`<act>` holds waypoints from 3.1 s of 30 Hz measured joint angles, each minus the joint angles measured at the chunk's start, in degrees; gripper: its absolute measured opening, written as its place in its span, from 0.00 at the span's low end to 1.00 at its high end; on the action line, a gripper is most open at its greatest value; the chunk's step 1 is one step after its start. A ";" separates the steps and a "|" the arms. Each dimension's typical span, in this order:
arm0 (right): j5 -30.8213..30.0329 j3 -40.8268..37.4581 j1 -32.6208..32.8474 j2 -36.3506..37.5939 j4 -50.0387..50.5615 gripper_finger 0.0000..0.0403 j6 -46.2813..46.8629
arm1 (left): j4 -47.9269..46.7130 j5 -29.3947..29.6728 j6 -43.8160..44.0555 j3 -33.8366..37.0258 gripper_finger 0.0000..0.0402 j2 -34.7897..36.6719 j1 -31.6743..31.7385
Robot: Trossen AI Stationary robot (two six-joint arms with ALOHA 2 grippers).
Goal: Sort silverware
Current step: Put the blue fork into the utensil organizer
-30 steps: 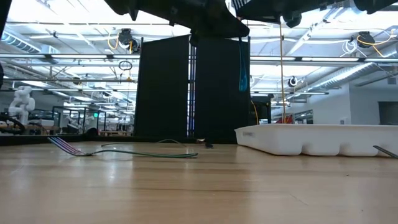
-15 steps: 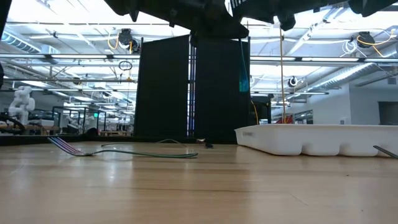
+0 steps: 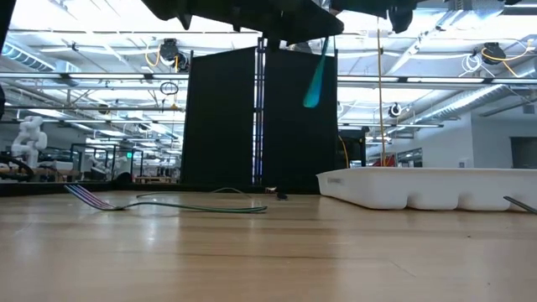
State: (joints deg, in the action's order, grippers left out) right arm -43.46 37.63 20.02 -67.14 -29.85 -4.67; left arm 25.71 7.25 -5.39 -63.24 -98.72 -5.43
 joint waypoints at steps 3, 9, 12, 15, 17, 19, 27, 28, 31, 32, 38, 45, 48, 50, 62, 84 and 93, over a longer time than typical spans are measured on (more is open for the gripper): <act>0.68 0.02 0.33 0.99 2.03 0.00 2.22 | 0.11 -0.38 0.37 0.00 0.04 0.00 -0.04; 2.99 0.04 0.38 1.06 2.54 0.00 2.63 | -0.11 -4.27 0.48 0.10 0.04 0.00 -0.02; 3.50 0.04 0.40 1.11 2.30 0.00 2.69 | -0.34 -5.76 0.52 0.15 0.07 0.00 -0.04; 5.32 0.06 0.36 1.23 2.13 0.00 3.19 | -0.82 -6.57 0.53 0.24 0.13 0.00 -0.15; 6.65 0.09 0.34 1.25 2.09 0.00 3.44 | -0.89 -7.16 0.53 0.26 0.19 -0.04 -0.33; 6.70 0.14 0.31 1.27 1.96 0.00 3.46 | -0.90 -7.42 0.57 0.28 0.24 -0.07 -0.31; 6.95 0.24 1.06 5.02 4.26 0.00 2.53 | -1.18 -7.31 0.55 0.31 0.30 -0.12 -0.26; 6.97 0.24 1.34 5.88 5.27 0.00 2.60 | -1.17 -7.27 0.53 0.31 0.30 -0.13 -0.28; 6.99 0.24 1.93 7.81 8.71 0.00 4.11 | -0.18 -7.22 0.53 0.31 0.30 -0.13 -0.28; 6.99 0.24 2.08 8.06 9.45 0.00 4.63 | 0.27 -7.19 0.53 0.31 0.30 -0.13 -0.28; 7.38 0.24 2.16 6.99 10.31 0.00 6.23 | 2.46 -6.95 0.53 0.31 0.30 -0.13 -0.26; 7.46 0.22 2.17 6.08 7.74 0.00 5.69 | 2.37 -6.72 0.53 0.28 0.30 -0.13 -0.22; 7.47 0.20 2.05 6.06 7.74 0.00 5.64 | 2.35 -6.71 0.53 0.28 0.30 -0.13 -0.22; 7.48 0.17 1.88 6.06 7.74 0.00 5.62 | 2.25 -6.69 0.53 0.28 0.30 -0.13 -0.22; 7.82 0.13 1.37 6.04 7.46 0.00 5.67 | 1.73 -6.30 0.11 0.24 0.03 -0.12 -0.15; 0.70 0.11 2.98 15.22 29.49 0.44 8.49 | 2.03 -5.58 4.35 0.20 0.00 -0.11 0.59; 0.55 0.09 7.88 25.56 64.76 0.42 38.91 | 16.60 -7.99 23.64 0.11 0.00 -9.31 5.97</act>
State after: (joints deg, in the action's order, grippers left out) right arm -42.91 37.71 27.91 -41.58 34.91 34.24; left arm 42.31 -0.74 18.25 -63.13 -108.03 0.54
